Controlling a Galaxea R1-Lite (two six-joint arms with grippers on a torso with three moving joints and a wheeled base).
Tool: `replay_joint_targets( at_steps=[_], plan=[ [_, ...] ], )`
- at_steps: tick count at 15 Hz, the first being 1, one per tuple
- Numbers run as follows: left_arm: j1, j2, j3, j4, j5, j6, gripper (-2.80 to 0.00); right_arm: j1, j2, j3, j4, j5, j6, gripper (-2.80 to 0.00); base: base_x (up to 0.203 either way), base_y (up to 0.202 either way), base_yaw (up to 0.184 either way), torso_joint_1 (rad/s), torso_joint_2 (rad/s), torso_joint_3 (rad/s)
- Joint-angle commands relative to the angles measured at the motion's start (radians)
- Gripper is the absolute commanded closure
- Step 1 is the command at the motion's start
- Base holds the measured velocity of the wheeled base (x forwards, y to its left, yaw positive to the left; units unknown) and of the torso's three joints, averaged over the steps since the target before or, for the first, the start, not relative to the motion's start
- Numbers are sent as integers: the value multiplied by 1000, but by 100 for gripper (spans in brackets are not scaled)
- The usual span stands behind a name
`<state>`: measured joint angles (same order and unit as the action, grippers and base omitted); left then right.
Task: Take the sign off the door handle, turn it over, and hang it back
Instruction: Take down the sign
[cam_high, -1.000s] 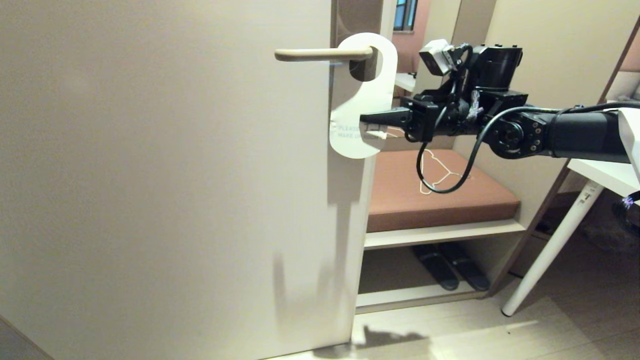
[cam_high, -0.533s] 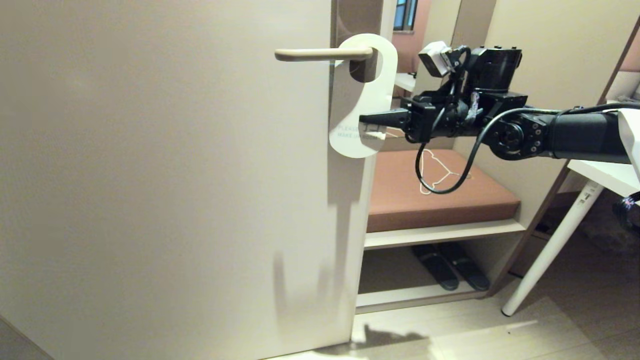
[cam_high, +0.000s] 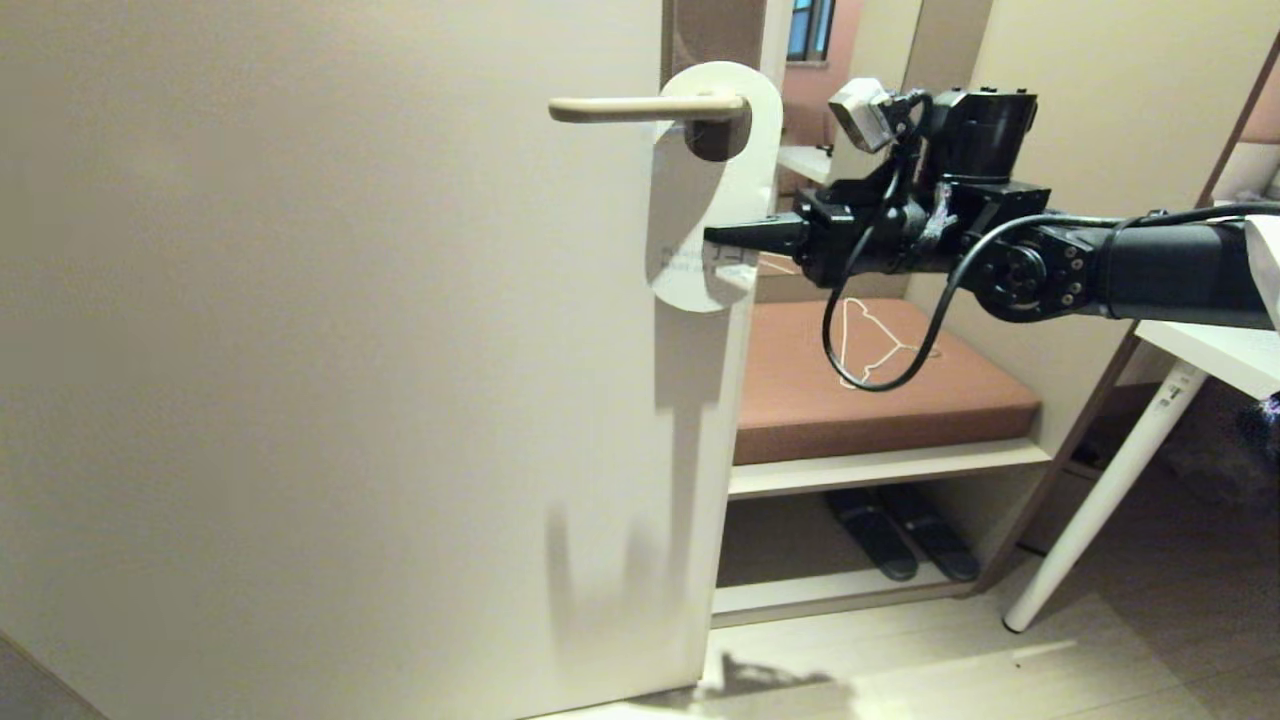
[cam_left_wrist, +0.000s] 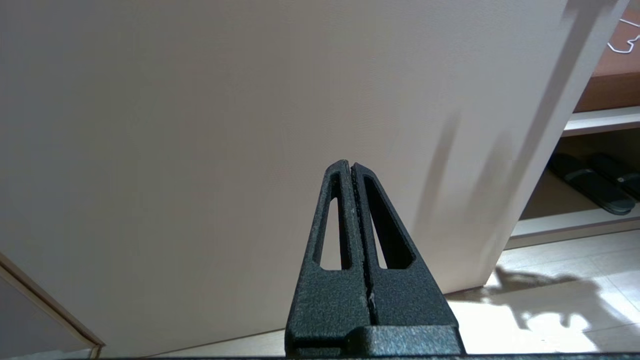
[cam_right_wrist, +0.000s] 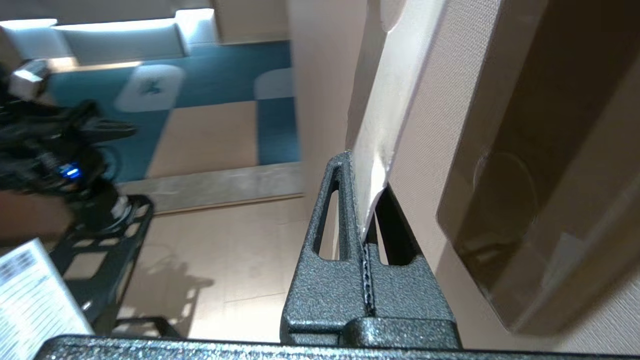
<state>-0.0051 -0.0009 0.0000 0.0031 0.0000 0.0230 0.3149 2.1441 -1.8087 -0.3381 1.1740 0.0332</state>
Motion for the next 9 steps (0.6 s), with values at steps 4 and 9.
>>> replay_joint_targets(
  at_steps=[4, 9],
  plan=[
    [1, 1, 0, 0, 0, 0, 0, 39, -17, 10, -4, -86, -4, 0, 0, 0, 0, 0, 0, 0],
    [1, 1, 0, 0, 0, 0, 0, 98, -35, 29, -4, -263, -58, 0, 0, 0, 0, 0, 0, 0]
  ],
)
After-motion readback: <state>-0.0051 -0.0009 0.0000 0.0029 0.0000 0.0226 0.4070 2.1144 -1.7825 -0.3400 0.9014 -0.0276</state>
